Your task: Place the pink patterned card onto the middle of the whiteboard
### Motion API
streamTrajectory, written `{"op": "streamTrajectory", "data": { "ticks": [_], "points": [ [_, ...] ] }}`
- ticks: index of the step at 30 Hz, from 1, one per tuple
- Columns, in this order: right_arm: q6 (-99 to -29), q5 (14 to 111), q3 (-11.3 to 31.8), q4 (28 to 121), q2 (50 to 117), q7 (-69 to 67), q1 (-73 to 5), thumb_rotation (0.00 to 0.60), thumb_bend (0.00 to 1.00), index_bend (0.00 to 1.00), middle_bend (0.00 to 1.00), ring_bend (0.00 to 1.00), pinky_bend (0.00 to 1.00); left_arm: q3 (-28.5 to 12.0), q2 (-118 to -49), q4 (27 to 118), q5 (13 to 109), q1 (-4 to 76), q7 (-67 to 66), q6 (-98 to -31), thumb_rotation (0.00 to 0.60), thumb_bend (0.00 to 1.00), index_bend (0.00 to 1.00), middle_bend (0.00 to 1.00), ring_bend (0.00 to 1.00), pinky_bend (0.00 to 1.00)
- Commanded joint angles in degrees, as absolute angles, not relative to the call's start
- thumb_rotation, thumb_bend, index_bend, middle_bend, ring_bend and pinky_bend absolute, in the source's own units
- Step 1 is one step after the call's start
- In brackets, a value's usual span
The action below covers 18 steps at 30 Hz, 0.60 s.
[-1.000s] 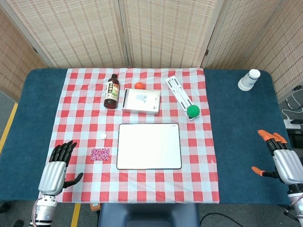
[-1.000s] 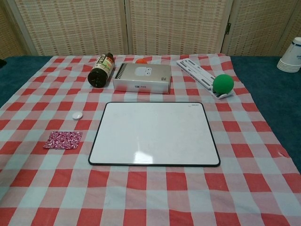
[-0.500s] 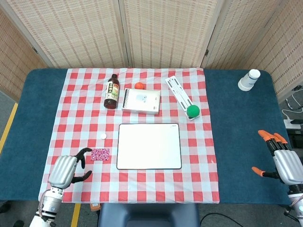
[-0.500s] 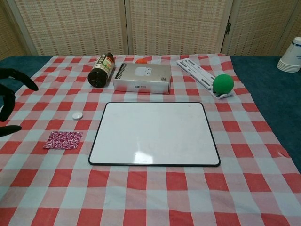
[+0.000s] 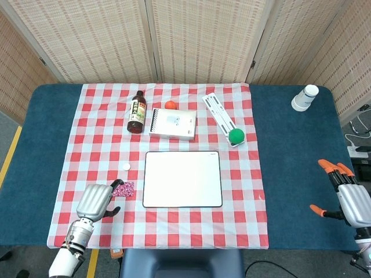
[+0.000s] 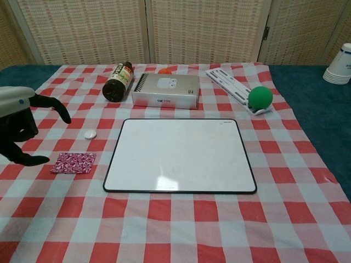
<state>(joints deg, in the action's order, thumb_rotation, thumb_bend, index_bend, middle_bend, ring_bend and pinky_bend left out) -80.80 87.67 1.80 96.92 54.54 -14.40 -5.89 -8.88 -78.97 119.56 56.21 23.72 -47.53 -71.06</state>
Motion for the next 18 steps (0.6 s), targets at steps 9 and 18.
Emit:
{"op": "streamTrajectory", "data": {
  "ticks": [9,18],
  "points": [
    [-80.8,87.9,1.8,96.6,54.2,-15.4,-5.9,0.600,0.00,0.05,0.08,0.00,0.07,-10.6,-89.6,108.5,48.4,28.2,-45.2,-73.1,0.600,0.28,0.28,0.96,0.99,1.00],
    [-80.7,87.8,1.8,96.5,54.3,-15.3,-6.0,0.600,0.00,0.05,0.08,0.00,0.07,-9.5,-91.7,102.3,48.4,29.3,-43.6,-73.1,0.600,0.28,0.29,0.96,1.00,1.00]
  ]
}}
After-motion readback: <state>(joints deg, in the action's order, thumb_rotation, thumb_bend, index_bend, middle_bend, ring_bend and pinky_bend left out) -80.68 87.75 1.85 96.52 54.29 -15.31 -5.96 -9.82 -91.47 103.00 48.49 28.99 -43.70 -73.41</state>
